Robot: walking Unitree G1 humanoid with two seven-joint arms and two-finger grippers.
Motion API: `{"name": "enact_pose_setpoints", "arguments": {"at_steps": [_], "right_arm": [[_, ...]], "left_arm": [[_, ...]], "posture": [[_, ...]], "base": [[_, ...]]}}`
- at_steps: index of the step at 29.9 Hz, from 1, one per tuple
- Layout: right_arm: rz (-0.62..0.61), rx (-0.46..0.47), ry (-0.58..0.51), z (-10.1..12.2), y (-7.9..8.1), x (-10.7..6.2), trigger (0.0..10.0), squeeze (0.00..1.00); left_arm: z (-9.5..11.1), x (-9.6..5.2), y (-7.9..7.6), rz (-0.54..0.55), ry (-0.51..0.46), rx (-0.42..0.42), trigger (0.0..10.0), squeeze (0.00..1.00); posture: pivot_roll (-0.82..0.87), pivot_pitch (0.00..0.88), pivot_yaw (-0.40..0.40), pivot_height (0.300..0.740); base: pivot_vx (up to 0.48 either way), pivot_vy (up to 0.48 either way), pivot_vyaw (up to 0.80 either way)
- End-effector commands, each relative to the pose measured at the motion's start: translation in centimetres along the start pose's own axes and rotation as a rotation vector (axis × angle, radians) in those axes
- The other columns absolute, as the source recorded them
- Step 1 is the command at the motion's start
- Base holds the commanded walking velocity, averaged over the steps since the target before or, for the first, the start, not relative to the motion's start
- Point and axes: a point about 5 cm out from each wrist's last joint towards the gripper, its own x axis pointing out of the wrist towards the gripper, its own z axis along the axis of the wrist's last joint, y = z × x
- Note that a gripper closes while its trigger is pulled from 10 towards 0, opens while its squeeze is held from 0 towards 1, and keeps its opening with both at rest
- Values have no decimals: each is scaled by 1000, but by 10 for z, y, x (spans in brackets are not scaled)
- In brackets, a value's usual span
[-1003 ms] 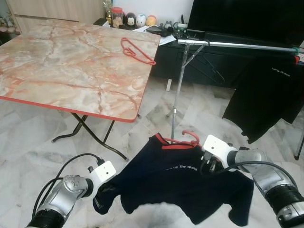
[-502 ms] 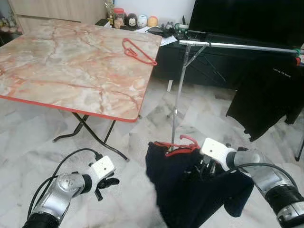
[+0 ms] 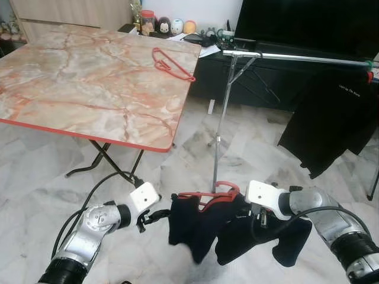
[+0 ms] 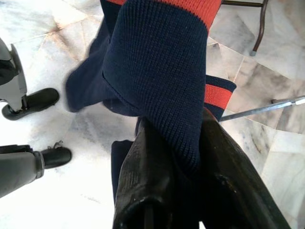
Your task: Hang hanger
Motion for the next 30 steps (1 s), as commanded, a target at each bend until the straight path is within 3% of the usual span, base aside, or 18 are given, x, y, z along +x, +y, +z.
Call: {"name": "enact_pose_setpoints", "arguments": {"at_steps": [1, 13, 25, 26, 27, 28, 29, 30], "right_arm": [[-10, -31, -25, 7, -6, -5, 10000, 0], [31, -55, -64, 15, -1, -3, 10000, 0], [55, -61, -91, 22, 3, -2, 10000, 0], [54, -60, -92, 22, 3, -2, 10000, 0], [54, -59, -92, 22, 3, -2, 10000, 0], [54, -59, -92, 22, 3, -2, 10000, 0], [54, -59, -92, 22, 3, -2, 10000, 0], [54, -58, -91, 22, 3, -2, 10000, 0]], "left_arm": [[8, 6, -2, -11, -27, 36, 10000, 0], [9, 19, -14, -95, -16, 60, 10000, 0], [8, 30, -16, -73, -11, 75, 9961, 0], [8, 30, -16, -74, -10, 75, 7176, 0], [8, 30, -16, -73, -7, 77, 3255, 0], [8, 30, -16, -72, -5, 78, 3255, 0], [7, 30, -15, -70, -3, 79, 0, 0], [6, 29, -15, -69, 1, 79, 0, 0]], "posture": [[-6, 0, -65, 740], [-11, 0, -62, 740], [-16, 0, -61, 740], [-17, 0, -61, 740], [-17, 0, -61, 740], [-17, 0, -61, 740], [-15, 0, -62, 740], [-15, 0, -62, 740]], "base": [[0, 0, 0], [0, 0, 0], [0, 0, 0], [0, 0, 0], [0, 0, 0], [0, 0, 0], [0, 0, 0], [0, 0, 0]]}}
